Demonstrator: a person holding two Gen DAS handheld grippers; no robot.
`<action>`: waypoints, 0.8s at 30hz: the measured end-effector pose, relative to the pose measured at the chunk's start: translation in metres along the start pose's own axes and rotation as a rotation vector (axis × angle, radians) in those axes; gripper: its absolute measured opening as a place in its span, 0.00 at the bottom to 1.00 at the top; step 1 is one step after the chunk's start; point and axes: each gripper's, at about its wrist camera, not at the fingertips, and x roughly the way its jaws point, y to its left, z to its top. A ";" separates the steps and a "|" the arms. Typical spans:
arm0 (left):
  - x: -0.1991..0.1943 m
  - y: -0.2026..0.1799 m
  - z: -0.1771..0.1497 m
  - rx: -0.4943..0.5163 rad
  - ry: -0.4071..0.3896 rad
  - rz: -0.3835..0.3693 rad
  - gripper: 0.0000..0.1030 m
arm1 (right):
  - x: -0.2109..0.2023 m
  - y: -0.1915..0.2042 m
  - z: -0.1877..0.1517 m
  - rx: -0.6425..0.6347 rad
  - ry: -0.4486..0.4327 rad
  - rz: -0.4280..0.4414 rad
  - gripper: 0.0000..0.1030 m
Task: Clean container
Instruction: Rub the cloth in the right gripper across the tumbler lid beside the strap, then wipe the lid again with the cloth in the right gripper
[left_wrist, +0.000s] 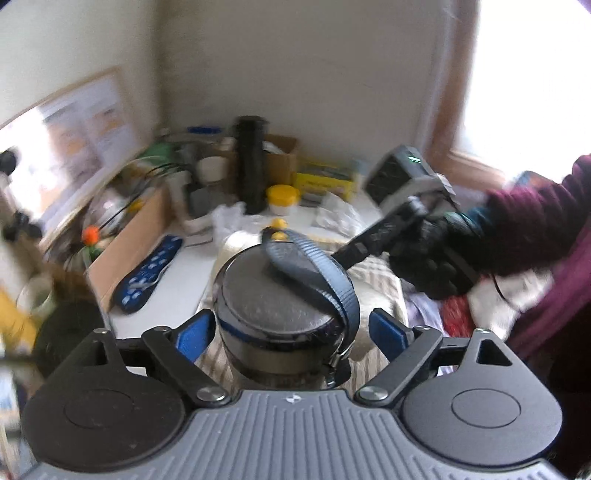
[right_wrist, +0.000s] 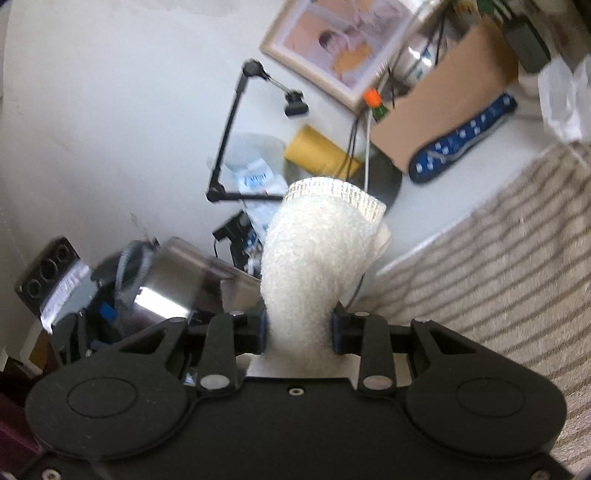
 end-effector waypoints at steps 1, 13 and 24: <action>-0.001 -0.004 0.000 -0.033 -0.012 0.033 0.88 | -0.002 0.004 0.000 -0.007 -0.007 0.004 0.29; 0.008 -0.025 -0.001 -0.226 -0.045 0.260 0.80 | -0.019 0.031 -0.002 -0.053 -0.039 0.020 0.30; 0.001 -0.006 -0.017 -0.018 -0.102 0.059 0.79 | -0.042 0.055 0.004 -0.008 -0.112 0.166 0.29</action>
